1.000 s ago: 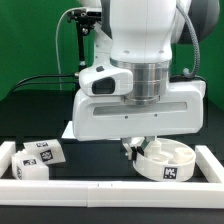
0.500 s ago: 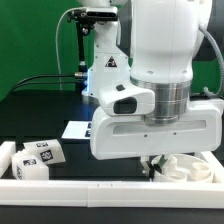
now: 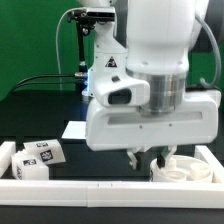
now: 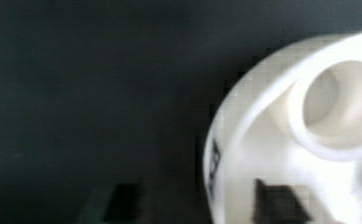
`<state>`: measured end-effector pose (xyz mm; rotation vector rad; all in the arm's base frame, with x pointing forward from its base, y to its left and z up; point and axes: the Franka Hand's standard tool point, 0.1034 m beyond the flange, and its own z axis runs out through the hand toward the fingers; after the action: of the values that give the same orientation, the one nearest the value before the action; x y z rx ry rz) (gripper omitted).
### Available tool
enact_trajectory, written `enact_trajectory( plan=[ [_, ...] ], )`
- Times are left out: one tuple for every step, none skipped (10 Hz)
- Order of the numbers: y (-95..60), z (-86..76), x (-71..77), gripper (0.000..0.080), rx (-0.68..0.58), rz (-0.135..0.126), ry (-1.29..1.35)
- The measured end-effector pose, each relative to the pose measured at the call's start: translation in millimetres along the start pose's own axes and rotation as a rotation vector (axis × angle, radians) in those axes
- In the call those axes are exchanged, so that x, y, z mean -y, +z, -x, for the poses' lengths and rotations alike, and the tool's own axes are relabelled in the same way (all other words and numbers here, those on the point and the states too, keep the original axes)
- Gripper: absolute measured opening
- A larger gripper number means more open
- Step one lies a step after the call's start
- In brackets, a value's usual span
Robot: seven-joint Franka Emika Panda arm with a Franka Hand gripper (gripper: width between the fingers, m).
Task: Assemble stool
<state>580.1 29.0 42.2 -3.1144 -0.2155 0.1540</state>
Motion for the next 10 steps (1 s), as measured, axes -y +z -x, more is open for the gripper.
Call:
enact_trajectory(
  plan=[
    [-13.2, 7.5, 0.3, 0.0390, 0.013, -0.002, 0.017],
    [-30.5, 12.8, 4.6, 0.0534, 0.008, 0.000, 0.032],
    [-32.8, 16.8, 10.9, 0.0613, 0.004, 0.001, 0.025],
    [-29.1, 17.0, 10.1, 0.0642, 0.009, 0.000, 0.023],
    [-29.4, 16.5, 9.9, 0.0642, 0.008, 0.000, 0.024],
    [-29.4, 16.5, 10.2, 0.0648, 0.008, 0.000, 0.023],
    [-29.4, 21.0, 10.8, 0.0648, 0.010, 0.000, 0.059],
    [-29.4, 38.4, 12.6, 0.0649, 0.015, -0.001, 0.123],
    [-26.4, 63.9, 14.9, 0.0649, 0.029, -0.009, 0.202],
    [-21.1, 84.8, 17.5, 0.0649, 0.028, -0.007, 0.226]
  ],
)
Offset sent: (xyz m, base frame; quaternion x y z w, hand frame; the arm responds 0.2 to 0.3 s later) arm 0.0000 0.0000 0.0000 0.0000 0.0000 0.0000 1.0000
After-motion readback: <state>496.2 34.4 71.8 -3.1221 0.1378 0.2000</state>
